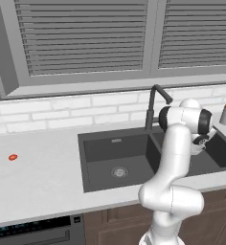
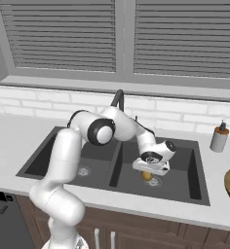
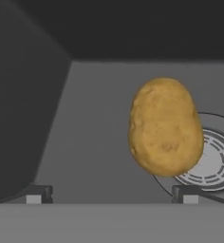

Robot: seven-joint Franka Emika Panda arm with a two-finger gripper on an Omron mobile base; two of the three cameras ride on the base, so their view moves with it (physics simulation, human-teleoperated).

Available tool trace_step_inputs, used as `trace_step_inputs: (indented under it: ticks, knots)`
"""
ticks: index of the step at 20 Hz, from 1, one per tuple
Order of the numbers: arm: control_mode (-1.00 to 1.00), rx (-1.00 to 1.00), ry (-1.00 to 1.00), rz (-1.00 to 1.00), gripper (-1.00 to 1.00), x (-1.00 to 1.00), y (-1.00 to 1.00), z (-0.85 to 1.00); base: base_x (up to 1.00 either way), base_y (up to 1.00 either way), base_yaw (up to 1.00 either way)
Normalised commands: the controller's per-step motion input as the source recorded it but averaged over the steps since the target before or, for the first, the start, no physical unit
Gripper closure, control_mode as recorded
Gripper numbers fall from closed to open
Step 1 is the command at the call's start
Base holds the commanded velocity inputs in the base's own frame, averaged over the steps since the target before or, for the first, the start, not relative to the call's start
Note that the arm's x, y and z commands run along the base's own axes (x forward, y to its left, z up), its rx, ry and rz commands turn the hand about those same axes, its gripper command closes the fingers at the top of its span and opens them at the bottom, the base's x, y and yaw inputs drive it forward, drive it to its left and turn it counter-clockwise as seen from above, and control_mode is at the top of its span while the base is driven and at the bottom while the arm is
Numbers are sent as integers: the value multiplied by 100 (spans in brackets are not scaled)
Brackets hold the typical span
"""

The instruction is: Pick the potato from the sink and place it in the bowl. Then pick the bowl and place it in the microwave. Then close the microwave door and press the start button.

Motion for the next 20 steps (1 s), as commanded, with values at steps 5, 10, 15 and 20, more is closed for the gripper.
trace_step_inputs:
  ticks: [5, 10, 15, 20]
  knots:
    - [-100, 0, 0, 0, -100, 16, -8, -19, 0, 0, 0]
    - [-100, 0, 0, 0, -100, 21, -4, -26, 0, 0, 0]
    - [-100, 0, 0, 0, -100, 18, -21, -17, 0, 0, 0]
    - [-100, 0, 0, 0, -100, 18, -5, -22, 0, 0, 0]
